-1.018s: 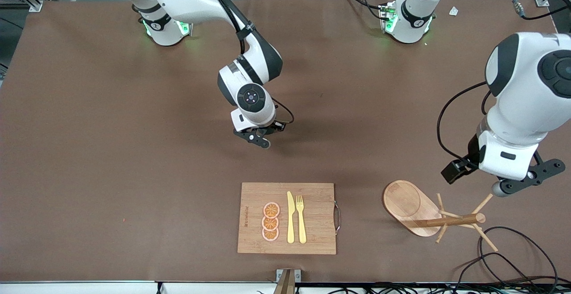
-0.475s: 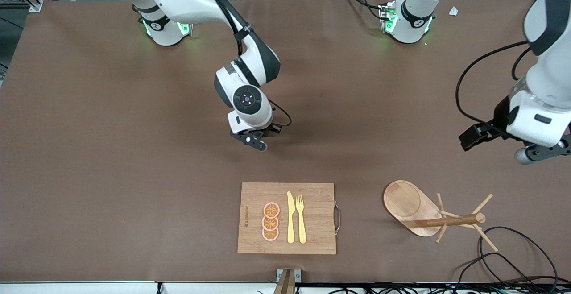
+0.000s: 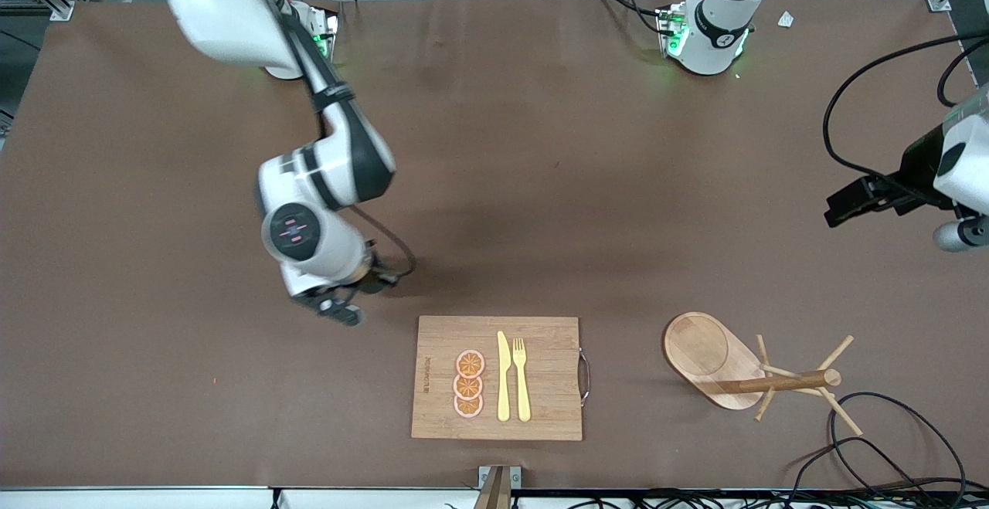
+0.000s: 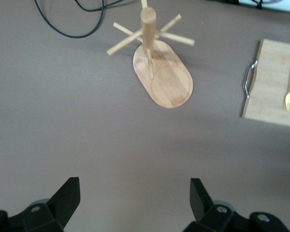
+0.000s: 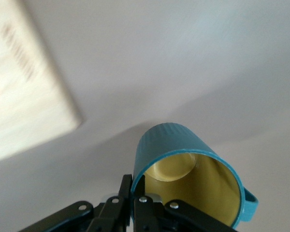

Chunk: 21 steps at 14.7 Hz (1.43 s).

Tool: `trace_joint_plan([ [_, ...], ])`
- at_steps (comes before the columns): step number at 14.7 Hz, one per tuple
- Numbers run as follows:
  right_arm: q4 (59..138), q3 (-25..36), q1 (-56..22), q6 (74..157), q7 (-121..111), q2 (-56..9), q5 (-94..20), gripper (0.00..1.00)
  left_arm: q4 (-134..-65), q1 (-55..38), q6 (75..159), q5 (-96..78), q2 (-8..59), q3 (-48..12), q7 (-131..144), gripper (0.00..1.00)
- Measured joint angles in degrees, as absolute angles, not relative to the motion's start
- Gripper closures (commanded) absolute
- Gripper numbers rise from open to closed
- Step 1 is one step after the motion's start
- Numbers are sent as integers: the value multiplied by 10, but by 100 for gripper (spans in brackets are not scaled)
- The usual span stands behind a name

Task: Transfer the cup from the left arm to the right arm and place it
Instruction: 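Carry the teal mug with the right gripper across the table, then lower the teal mug onto the table and open the right gripper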

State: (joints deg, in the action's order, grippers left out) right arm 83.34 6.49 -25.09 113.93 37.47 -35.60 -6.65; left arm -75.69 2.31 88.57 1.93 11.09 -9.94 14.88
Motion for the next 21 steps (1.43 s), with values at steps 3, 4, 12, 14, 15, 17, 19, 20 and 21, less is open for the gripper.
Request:
trace_joint_plan([
  [3, 833, 65, -184, 1140, 257, -358, -55, 99, -787, 22, 868, 19, 70, -92, 115, 0],
  [4, 833, 65, -168, 1141, 232, -358, -53, 99, -802, 22, 867, 17, 55, -90, 104, 0],
  [12, 855, 64, -71, 1168, 93, -371, -47, 99, -885, 20, 864, -9, -19, -79, 76, 0],
  [14, 871, 64, -60, 1192, 68, -377, -47, 99, -894, 17, 863, -9, -27, -79, 65, 0],
  [15, 877, 64, -56, 1203, 59, -380, -47, 99, -899, 17, 863, -9, -32, -78, 62, 0],
  [17, 884, 64, -50, 1211, 48, -384, -47, 97, -907, 15, 863, -9, -40, -78, 58, 0],
  [19, 885, 63, -49, 1212, 44, -385, -47, 83, -910, 15, 864, -9, -45, -78, 58, 0],
  [20, 885, 63, -49, 1212, 44, -385, -47, 77, -910, 15, 865, -8, -46, -77, 58, 0],
  [21, 885, 62, -49, 1212, 44, -385, -47, 69, -911, 14, 866, -8, -47, -78, 59, 0],
])
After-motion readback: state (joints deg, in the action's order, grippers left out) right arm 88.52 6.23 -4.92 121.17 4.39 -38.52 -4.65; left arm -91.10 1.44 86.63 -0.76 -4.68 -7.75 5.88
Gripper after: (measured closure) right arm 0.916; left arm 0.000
